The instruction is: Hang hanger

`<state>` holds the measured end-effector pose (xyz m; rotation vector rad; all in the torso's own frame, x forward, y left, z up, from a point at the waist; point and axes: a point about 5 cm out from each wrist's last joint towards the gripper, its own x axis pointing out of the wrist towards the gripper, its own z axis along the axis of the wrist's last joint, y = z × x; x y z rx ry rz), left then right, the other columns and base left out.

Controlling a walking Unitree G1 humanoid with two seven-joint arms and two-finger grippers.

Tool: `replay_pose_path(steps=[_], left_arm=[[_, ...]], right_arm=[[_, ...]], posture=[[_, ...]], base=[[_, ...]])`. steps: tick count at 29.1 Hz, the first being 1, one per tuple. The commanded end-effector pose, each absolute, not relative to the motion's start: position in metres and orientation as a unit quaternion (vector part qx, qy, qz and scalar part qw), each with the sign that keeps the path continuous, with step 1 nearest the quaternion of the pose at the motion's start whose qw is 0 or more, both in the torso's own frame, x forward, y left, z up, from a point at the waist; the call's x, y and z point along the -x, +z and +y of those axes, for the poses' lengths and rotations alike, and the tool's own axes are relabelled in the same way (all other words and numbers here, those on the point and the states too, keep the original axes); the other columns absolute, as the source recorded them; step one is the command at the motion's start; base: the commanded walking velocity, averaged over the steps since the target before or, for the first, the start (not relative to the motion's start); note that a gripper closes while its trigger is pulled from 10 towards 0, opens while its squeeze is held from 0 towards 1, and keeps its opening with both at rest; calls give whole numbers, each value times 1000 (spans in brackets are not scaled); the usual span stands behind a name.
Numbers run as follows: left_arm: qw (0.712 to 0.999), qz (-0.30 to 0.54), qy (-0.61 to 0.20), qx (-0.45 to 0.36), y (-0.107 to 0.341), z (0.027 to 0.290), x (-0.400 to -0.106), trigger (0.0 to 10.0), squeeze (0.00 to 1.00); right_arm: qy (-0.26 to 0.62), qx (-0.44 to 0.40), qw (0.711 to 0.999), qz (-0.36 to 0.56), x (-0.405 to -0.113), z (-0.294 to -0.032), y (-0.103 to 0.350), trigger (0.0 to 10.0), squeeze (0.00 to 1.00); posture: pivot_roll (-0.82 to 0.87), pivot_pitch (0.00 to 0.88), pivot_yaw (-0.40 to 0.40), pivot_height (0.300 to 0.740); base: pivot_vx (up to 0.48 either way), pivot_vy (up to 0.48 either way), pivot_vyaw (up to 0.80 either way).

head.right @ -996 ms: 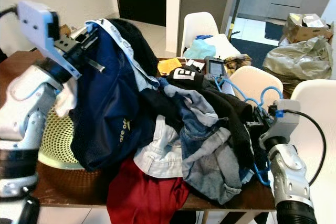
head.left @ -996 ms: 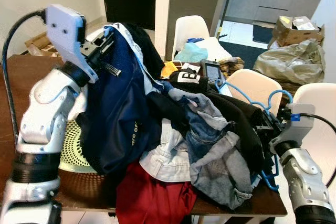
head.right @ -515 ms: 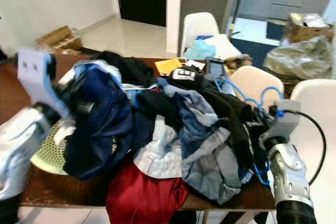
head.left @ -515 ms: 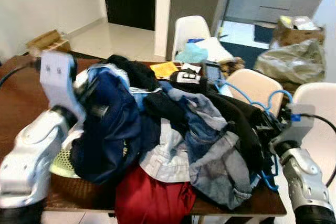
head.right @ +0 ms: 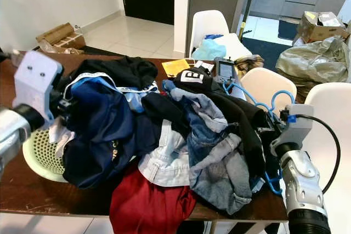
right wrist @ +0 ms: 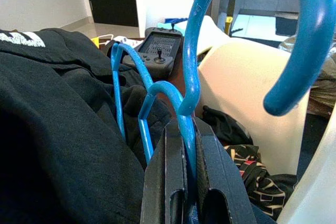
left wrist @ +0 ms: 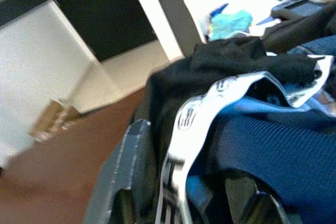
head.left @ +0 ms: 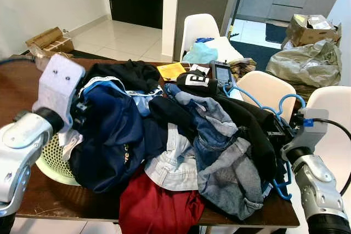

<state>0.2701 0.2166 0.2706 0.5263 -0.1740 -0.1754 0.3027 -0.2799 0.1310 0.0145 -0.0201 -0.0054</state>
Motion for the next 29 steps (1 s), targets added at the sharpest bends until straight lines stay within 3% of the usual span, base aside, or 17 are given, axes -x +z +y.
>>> replay_pose_path(steps=[1,10,19,24,26,29], left_arm=[[948,-92,-91,-292,270,209,-268,10000,0],[932,-73,-82,-345,262,212,-267,10000,0],[936,-67,-65,-340,261,216,-268,9647,0],[933,-113,47,-338,283,224,-255,10000,0],[933,-113,47,-338,283,224,-255,10000,0],[910,-143,88,-378,298,224,-246,10000,0]], right_arm=[[6,-14,999,37,-300,-275,112,10000,0],[7,-11,999,36,-301,-278,114,10000,0],[7,-9,999,36,-301,-279,115,10000,0],[10,-6,999,38,-301,-281,115,10000,0],[10,-6,999,38,-301,-281,115,10000,0],[13,-5,999,39,-303,-280,116,10000,0]], posture=[[131,51,-43,740],[120,43,-47,740],[119,41,-45,740],[125,38,-47,740],[125,38,-47,740],[129,38,-50,740]], base=[[0,0,0],[0,0,0],[0,0,0],[0,0,0],[0,0,0],[0,0,0]])
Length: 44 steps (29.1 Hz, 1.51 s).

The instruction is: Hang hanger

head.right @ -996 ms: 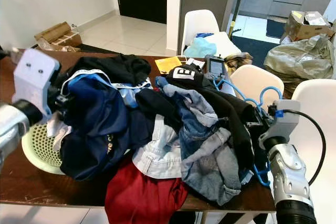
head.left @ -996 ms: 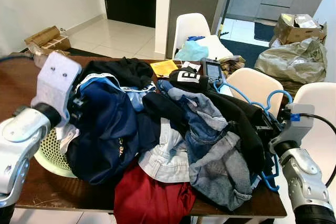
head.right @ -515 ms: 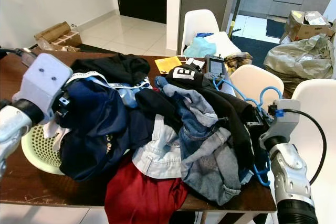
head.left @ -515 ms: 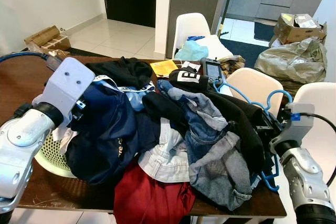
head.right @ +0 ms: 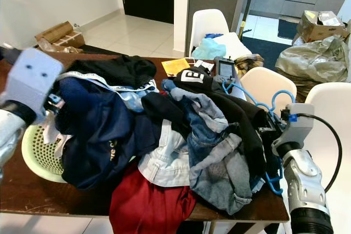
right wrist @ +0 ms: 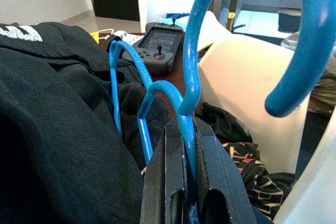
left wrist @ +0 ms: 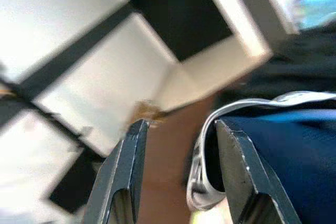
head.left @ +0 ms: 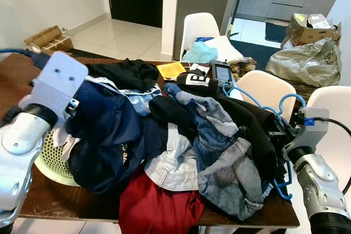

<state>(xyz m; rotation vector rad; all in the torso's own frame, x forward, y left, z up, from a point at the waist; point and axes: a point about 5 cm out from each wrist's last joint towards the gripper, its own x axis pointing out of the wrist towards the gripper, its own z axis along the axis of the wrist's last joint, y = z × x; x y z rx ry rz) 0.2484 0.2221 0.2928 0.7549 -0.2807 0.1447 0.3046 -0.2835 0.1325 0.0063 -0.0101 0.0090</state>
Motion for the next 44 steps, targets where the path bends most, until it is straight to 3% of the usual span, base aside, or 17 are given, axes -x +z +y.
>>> replay_pose_path(steps=[1,6,13,26,32,44], left_arm=[[903,-148,101,-392,301,224,-243,10000,0],[907,-123,109,-388,288,228,-239,10000,0],[939,-47,115,-322,250,233,-239,10000,0],[942,-79,83,-316,257,216,-239,10000,0],[933,-188,15,-305,288,181,-235,10000,0],[945,-154,16,-288,272,179,-232,10000,0]], right_arm=[[15,-5,999,39,-303,-280,116,10000,0],[18,-5,999,40,-305,-278,116,10000,0],[16,-3,999,41,-303,-282,117,10000,0],[16,-2,999,40,-303,-283,117,10000,0],[17,-1,999,40,-304,-283,118,10000,0],[16,-1,999,40,-304,-283,118,10000,0]], posture=[[135,44,-53,740],[138,49,-55,740],[125,52,-58,740],[124,53,-63,740],[131,55,-64,740],[134,59,-63,740]], base=[[0,0,0],[0,0,0],[0,0,0],[0,0,0],[0,0,0],[0,0,0]])
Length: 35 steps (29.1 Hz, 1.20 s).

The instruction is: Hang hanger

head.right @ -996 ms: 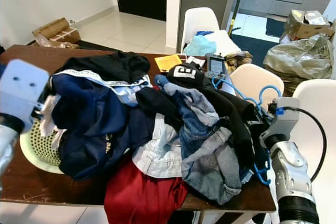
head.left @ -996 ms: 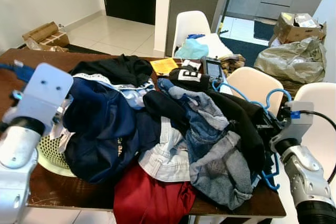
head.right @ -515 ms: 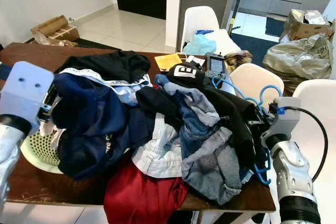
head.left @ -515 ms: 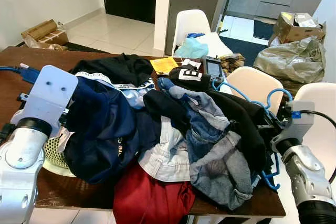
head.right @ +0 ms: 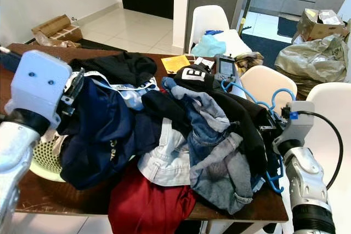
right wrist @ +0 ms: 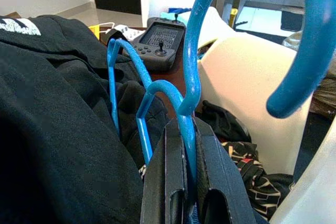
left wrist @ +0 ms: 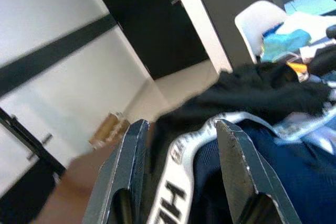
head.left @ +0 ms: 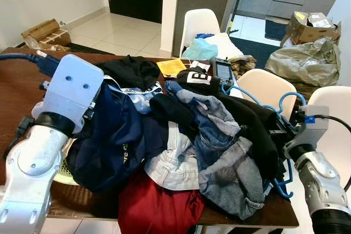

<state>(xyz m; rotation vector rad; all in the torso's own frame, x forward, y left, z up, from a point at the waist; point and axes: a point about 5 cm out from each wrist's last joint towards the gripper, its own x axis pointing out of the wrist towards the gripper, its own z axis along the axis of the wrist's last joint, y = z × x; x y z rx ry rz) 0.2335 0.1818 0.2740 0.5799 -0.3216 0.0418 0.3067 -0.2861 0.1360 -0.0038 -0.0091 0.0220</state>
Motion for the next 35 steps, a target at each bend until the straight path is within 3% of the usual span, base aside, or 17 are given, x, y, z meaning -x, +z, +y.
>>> replay_pose_path(steps=[1,14,19,34,35], left_arm=[[948,-144,19,-285,269,180,-231,10000,0],[947,-107,52,-297,255,194,-229,10000,0],[932,-98,106,-332,259,222,-233,10000,0],[924,-101,126,-346,261,236,-243,10000,0],[924,-105,123,-346,260,238,-247,0,0]], right_arm=[[16,-1,999,41,-304,-283,118,10000,0],[16,0,999,42,-304,-285,118,10000,0],[18,1,999,42,-304,-285,117,10000,0],[19,3,999,42,-302,-286,119,10000,0],[17,5,999,41,-301,-288,120,10000,0]], posture=[[133,59,-62,740],[133,52,-62,740],[127,44,-62,740],[102,49,-73,740],[95,49,-78,740]], base=[[0,0,0],[0,0,0],[0,0,0],[0,0,0],[0,0,0]])
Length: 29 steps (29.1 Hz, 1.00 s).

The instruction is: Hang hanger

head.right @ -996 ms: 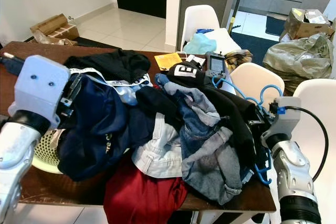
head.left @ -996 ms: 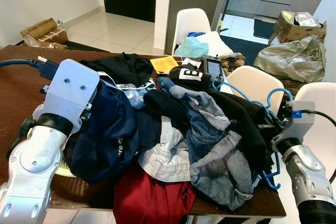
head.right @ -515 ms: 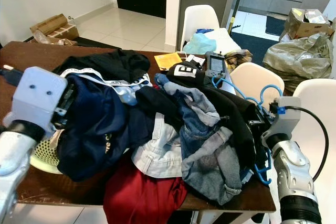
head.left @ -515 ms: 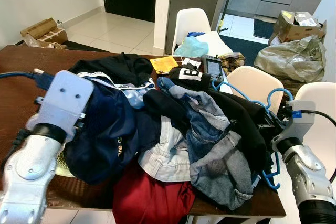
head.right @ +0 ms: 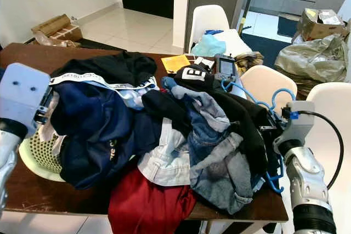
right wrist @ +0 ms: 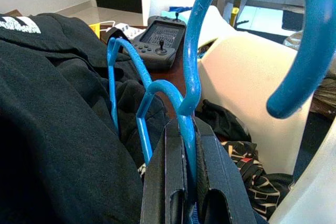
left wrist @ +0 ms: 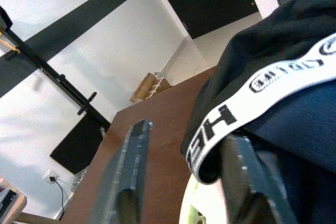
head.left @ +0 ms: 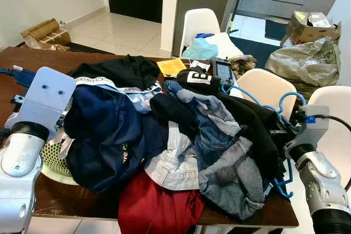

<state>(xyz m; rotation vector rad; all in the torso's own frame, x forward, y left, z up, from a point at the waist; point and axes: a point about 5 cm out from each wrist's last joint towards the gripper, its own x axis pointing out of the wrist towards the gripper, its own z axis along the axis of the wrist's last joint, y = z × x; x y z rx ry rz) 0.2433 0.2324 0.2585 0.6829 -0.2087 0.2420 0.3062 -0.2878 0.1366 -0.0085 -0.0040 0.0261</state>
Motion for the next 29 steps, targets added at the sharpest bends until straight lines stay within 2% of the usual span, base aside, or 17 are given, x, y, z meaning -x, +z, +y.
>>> replay_pose_path(steps=[1,9,17,20,24,25,26,27,28,29], left_arm=[[924,-105,123,-346,260,238,-247,0,0],[922,-116,121,-350,261,241,-255,0,0],[904,-136,138,-381,276,262,-261,0,0],[907,-148,129,-372,283,264,-265,0,0],[936,-177,93,-289,302,264,-276,0,0],[936,-177,93,-289,302,264,-276,0,0],[947,-211,58,-236,325,260,-282,0,0],[947,-211,58,-236,325,260,-282,0,0],[948,-254,35,-191,354,259,-285,0,0],[948,-254,35,-191,354,259,-285,0,0]], right_arm=[[17,5,999,41,-301,-288,120,10000,0],[15,8,999,40,-299,-290,122,10000,0],[11,10,999,40,-297,-294,123,10000,0],[11,10,999,40,-298,-294,123,10000,0],[12,6,999,36,-302,-290,125,10000,0],[12,6,999,36,-302,-290,125,10000,0],[13,-5,1000,28,-305,-287,127,10000,0],[13,-5,1000,28,-305,-287,127,10000,0],[16,-17,1000,18,-308,-284,131,10000,0],[16,-17,1000,18,-308,-284,131,10000,0]], posture=[[95,49,-78,740],[85,48,-79,740],[79,46,-84,740],[81,45,-85,740],[85,36,-82,740],[85,36,-82,740],[90,28,-82,740],[90,28,-82,740],[92,22,-79,740],[92,22,-79,740]], base=[[0,0,0],[0,0,0],[0,0,0],[0,0,0],[0,0,0],[0,0,0],[0,0,0],[0,0,0],[0,0,0],[0,0,0]])
